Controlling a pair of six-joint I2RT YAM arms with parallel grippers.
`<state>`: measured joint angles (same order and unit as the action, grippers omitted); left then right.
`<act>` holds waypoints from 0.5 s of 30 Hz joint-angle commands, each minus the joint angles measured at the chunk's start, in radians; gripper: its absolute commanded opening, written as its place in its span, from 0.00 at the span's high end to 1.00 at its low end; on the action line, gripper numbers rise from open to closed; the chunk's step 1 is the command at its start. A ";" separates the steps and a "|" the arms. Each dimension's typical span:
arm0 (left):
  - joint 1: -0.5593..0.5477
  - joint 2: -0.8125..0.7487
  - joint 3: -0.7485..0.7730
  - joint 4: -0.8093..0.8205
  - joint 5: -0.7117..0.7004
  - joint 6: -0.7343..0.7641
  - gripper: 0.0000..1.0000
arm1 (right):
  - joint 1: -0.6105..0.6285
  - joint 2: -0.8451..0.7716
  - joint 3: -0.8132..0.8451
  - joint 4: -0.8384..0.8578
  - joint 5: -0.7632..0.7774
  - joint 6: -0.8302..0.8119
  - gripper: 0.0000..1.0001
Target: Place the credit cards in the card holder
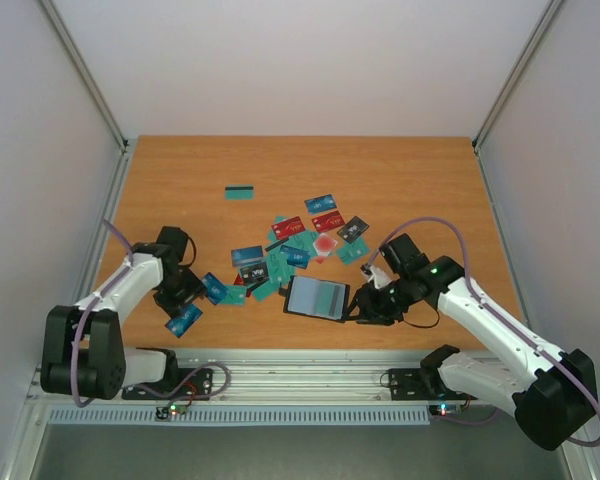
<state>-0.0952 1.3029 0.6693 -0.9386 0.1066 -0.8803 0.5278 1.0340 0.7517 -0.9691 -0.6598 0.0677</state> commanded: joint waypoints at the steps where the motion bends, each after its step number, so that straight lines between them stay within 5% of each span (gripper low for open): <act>1: 0.047 -0.019 0.071 -0.008 -0.039 0.085 0.40 | 0.006 -0.030 -0.009 0.020 -0.013 0.027 0.60; 15: 0.127 0.202 0.108 0.031 -0.051 0.161 0.41 | 0.006 -0.041 -0.001 -0.008 0.032 0.035 0.60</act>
<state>0.0273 1.4696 0.7376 -0.9024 0.0795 -0.7441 0.5278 1.0012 0.7467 -0.9699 -0.6453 0.0895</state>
